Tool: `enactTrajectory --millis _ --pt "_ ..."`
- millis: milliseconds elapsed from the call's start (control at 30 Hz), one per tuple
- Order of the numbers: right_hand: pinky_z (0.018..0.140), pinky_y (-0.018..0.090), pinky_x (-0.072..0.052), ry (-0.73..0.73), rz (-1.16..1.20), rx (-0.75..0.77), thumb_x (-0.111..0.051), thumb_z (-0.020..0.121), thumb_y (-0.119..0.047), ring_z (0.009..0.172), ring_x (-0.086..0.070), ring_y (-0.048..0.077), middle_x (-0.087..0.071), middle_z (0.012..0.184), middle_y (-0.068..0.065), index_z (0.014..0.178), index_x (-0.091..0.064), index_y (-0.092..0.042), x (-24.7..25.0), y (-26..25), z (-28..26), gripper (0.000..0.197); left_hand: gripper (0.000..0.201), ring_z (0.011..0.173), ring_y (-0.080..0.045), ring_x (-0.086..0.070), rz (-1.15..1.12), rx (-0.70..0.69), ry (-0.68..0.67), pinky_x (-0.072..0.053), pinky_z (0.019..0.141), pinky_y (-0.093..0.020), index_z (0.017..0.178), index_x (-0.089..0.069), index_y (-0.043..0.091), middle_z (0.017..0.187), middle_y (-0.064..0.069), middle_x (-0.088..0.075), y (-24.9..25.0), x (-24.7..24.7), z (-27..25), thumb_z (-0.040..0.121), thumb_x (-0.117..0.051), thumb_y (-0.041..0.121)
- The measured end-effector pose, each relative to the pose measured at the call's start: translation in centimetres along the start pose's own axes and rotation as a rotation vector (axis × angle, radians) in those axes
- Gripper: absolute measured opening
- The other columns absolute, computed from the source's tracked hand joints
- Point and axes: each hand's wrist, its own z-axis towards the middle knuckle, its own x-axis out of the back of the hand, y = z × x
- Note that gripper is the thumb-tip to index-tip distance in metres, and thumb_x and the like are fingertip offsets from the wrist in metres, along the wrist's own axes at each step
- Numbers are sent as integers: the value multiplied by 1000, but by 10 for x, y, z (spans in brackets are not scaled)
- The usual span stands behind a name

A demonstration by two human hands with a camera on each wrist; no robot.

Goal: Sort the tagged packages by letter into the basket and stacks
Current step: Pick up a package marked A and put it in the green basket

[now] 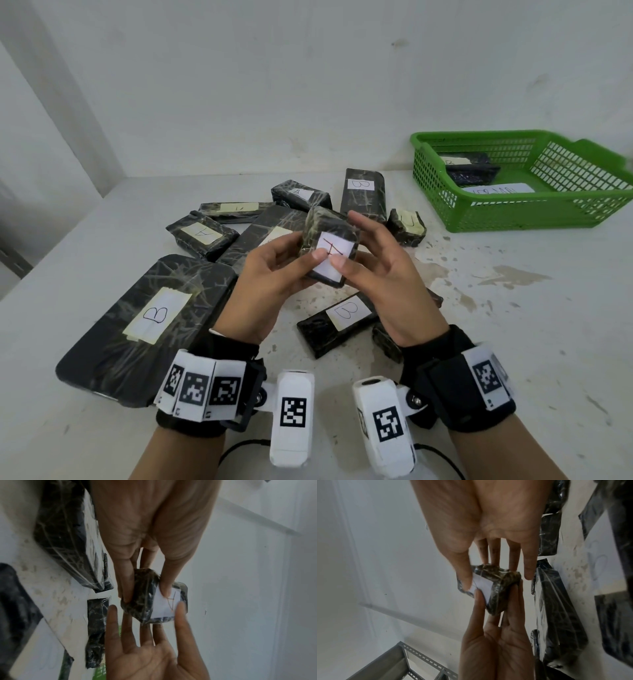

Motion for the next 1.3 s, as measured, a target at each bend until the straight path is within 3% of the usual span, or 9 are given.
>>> enactTrajectory --millis 100,167,300,400,567,800,1033,1167,1300 --pt "87 37 -57 -12 92 -78 -62 88 -46 115 -64 17 -65 127 1 139 -50 -22 1 -6 0 57 43 116 -29 -65 2 -52 -36 -55 96 -39 123 -64 7 120 -11 -71 1 2 -1 81 -71 8" --pt "86 40 -58 -22 122 -95 -51 90 -54 111 -66 21 -67 124 4 134 -56 -22 1 -9 0 54 49 118 -22 -64 3 -69 -74 -53 98 -34 126 -62 15 122 -6 -71 0 1 -1 78 -68 5" --pt "76 41 -60 66 104 -24 -56 92 -32 104 -69 24 -71 113 11 116 -67 -17 0 -5 0 31 70 124 -23 -60 0 -31 -152 -52 101 -38 143 -48 20 132 -5 -65 0 0 -3 77 -68 7" --pt "73 36 -60 126 43 59 -60 94 -17 97 -71 17 -73 106 6 112 -69 -10 0 -3 -1 22 76 123 -25 -62 -28 2 -185 -52 100 -42 144 -48 26 133 -11 -63 2 1 -4 72 -74 28" --pt "71 35 -60 148 49 67 -65 83 -30 92 -73 16 -75 101 6 108 -71 -6 -2 -5 -3 36 50 107 -19 -70 53 -38 -124 -58 86 -30 125 -61 27 115 -2 -73 1 -4 -3 76 -71 21" --pt "63 32 -59 181 70 11 -58 96 -21 88 -70 19 -72 102 20 105 -70 5 -2 -3 -3 30 34 94 -13 -72 155 -62 -108 -59 84 -37 109 -67 28 97 6 -77 0 -5 -3 90 -63 1" --pt "61 31 -59 183 49 30 -60 96 -18 84 -73 18 -74 96 15 104 -71 3 -1 -4 -4 26 49 102 -22 -71 133 -17 -143 -58 88 -37 118 -64 26 112 -9 -72 -3 -8 -4 72 -73 39" --pt "68 36 -62 158 35 31 -63 92 -21 80 -73 17 -75 92 11 102 -72 1 -3 -5 -4 26 26 98 -21 -71 132 -46 -86 -59 82 -34 105 -71 30 103 -9 -73 -4 -9 -4 79 -69 28" --pt "71 50 -61 178 -42 87 -68 86 -22 74 -71 19 -74 82 5 86 -73 -7 -2 0 -3 16 28 93 -19 -72 126 -22 -110 -60 85 -38 106 -67 26 99 -6 -73 -3 -8 -3 79 -74 26"
